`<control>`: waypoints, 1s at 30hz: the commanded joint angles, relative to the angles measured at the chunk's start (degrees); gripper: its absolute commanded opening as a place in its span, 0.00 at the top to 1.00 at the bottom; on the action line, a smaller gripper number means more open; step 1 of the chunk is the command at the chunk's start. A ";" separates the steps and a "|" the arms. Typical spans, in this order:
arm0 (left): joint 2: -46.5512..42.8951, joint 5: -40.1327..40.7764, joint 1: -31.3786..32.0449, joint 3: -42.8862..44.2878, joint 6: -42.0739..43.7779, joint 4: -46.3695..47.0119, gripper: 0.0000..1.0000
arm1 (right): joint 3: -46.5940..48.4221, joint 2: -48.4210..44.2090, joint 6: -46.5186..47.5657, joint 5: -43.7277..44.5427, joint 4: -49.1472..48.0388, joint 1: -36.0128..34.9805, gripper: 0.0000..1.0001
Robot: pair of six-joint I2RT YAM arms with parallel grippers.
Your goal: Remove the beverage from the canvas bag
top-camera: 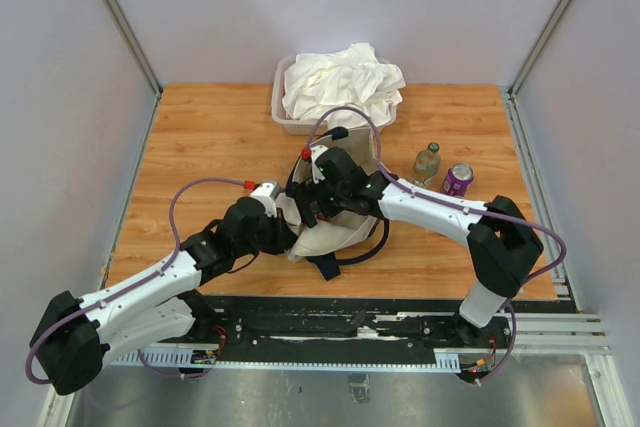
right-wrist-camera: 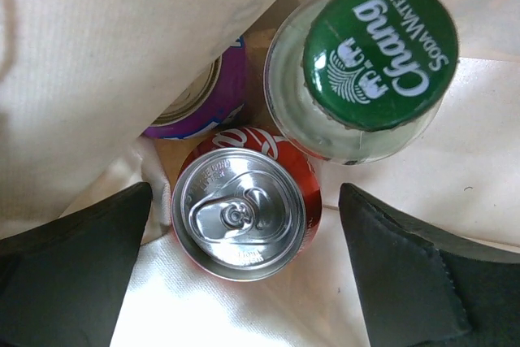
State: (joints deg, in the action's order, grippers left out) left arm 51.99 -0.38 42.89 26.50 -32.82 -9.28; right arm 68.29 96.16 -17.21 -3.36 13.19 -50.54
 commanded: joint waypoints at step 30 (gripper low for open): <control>-3.34 0.78 -0.08 -2.67 -0.14 -6.55 0.94 | -1.88 -4.53 -1.73 11.43 -0.18 -0.56 0.00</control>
State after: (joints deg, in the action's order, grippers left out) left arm 48.88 -0.10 42.89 25.47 -33.36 -10.04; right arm 67.13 92.03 -18.41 4.36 13.26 -50.85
